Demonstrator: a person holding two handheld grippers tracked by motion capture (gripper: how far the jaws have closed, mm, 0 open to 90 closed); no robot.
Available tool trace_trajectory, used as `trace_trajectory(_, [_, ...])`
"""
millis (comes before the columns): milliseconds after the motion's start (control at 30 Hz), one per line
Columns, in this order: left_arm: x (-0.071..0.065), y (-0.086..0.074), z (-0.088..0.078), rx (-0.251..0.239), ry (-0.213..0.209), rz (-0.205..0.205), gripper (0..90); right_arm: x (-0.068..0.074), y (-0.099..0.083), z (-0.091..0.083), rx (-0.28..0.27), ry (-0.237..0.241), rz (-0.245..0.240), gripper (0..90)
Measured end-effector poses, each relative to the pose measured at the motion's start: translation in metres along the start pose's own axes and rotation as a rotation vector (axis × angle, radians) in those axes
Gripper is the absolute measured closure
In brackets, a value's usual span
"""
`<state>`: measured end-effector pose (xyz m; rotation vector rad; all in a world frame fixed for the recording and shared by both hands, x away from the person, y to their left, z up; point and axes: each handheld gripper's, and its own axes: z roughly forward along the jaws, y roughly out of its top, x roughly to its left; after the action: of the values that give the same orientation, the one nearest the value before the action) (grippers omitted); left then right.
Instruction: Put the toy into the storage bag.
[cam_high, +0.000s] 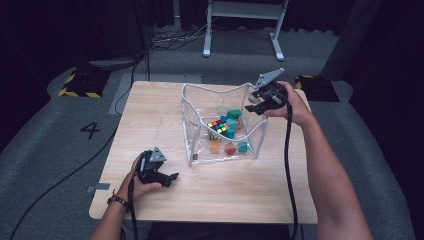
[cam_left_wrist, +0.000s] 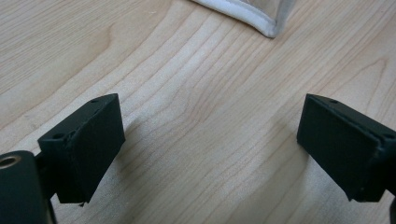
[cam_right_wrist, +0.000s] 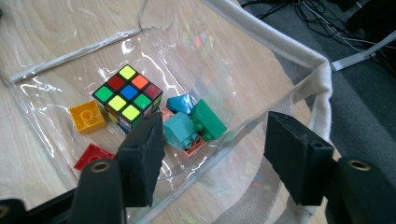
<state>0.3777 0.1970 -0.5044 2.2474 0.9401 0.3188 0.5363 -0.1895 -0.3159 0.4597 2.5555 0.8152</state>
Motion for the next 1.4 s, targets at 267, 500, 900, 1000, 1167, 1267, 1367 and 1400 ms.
trace_trajectory(267, [0.0, 0.0, 0.0, -0.005, 0.003, 0.007, 7.7, 0.004, -0.002, -0.007, -0.047, -0.017, 0.032, 31.2])
trace_trajectory(500, [0.0, 0.0, 0.0, 0.005, -0.002, -0.004, 7.7, 0.007, -0.008, -0.018, -0.083, -0.021, 0.05, 28.5])
trace_trajectory(900, [0.0, 0.0, 0.0, 0.0, 0.0, 0.001, 7.7, 0.007, -0.016, -0.036, -0.153, -0.053, 0.086, 26.2])
trace_trajectory(1000, [0.0, 0.0, 0.0, -0.002, 0.0, 0.002, 7.7, 0.007, -0.018, -0.042, -0.172, -0.073, 0.104, 25.4])
trace_trajectory(1167, [0.0, 0.0, 0.0, 0.0, 0.0, 0.0, 7.7, 0.01, -0.025, -0.053, -0.211, -0.098, 0.138, 25.4])
trace_trajectory(1267, [0.0, 0.0, 0.0, -0.002, -0.001, 0.002, 7.7, 0.012, -0.03, -0.059, -0.221, -0.104, 0.154, 25.4])
trace_trajectory(1367, [0.0, 0.0, 0.0, 0.0, 0.001, 0.001, 7.7, 0.012, -0.039, -0.065, -0.239, -0.109, 0.163, 25.4])
trace_trajectory(1400, [0.0, 0.0, 0.0, 0.002, -0.001, -0.002, 7.7, 0.012, -0.042, -0.067, -0.241, -0.111, 0.168, 25.5])
